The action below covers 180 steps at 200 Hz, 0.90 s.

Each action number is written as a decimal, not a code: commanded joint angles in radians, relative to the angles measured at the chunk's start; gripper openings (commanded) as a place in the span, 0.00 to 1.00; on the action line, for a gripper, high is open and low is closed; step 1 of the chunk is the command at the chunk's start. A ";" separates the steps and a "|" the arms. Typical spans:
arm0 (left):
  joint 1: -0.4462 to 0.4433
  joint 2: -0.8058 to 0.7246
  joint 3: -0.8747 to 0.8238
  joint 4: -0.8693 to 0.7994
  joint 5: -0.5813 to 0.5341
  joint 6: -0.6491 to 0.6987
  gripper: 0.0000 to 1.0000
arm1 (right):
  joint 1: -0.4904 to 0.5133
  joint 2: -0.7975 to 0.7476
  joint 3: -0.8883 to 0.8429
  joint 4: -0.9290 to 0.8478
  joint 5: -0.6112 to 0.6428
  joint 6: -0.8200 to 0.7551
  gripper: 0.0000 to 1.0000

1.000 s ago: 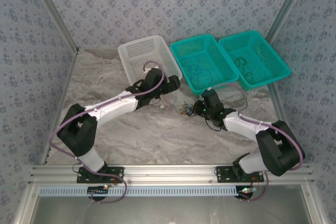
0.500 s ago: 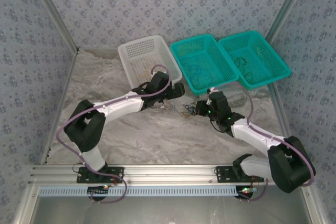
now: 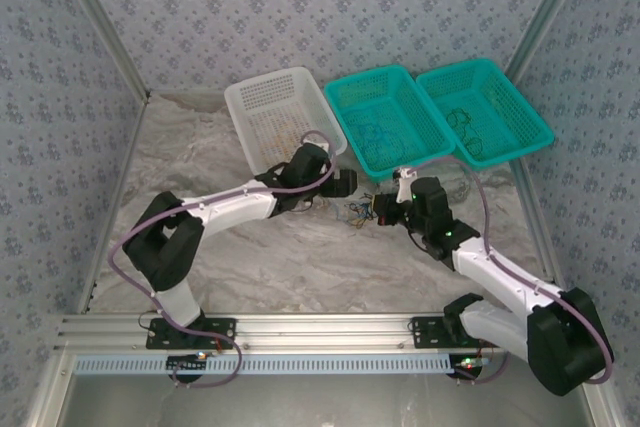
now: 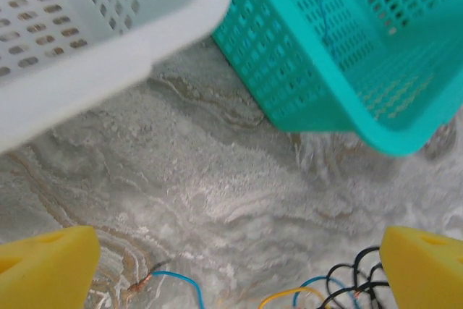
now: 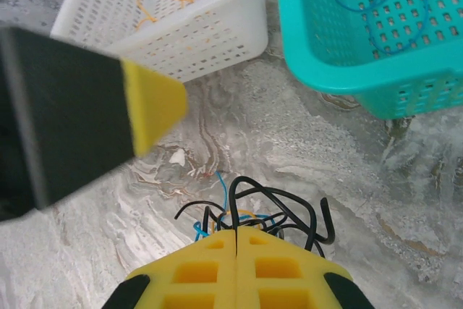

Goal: Untangle the cables

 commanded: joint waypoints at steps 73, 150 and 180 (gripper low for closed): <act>-0.038 0.051 -0.015 0.048 0.183 0.143 0.99 | -0.035 -0.032 -0.031 0.066 -0.138 -0.002 0.00; -0.053 0.138 0.027 -0.004 0.173 0.129 1.00 | -0.043 0.023 -0.077 0.203 -0.129 0.125 0.00; -0.069 0.181 0.061 -0.057 0.103 0.103 0.99 | -0.043 0.047 -0.099 0.282 -0.118 0.181 0.00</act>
